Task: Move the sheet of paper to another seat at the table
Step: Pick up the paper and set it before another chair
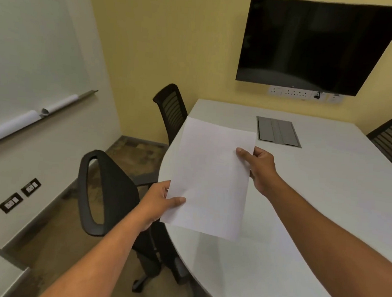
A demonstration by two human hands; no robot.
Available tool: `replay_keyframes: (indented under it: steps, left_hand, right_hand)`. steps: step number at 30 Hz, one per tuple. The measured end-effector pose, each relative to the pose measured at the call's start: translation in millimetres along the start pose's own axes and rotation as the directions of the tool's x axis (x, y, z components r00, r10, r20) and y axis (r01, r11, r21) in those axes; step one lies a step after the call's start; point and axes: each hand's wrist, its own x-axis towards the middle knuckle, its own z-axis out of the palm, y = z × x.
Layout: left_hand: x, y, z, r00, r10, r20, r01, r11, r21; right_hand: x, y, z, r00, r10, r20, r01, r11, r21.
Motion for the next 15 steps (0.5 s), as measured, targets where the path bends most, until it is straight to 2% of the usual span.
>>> replay_keyframes:
  steps: [6, 15]
  left_hand:
    - [34.5, 9.2, -60.3, 0.998, 0.013, 0.059, -0.014, 1.0, 0.025]
    - [129.4, 16.9, -145.0, 0.99, -0.022, 0.139, 0.009, 0.995, 0.097]
  right_hand:
    - [27.0, -2.4, 49.2, 0.999, -0.03, -0.037, 0.032, 0.999, 0.044]
    - [103.5, 11.1, 115.2, 0.987, -0.047, -0.156, 0.053, 0.998, 0.031]
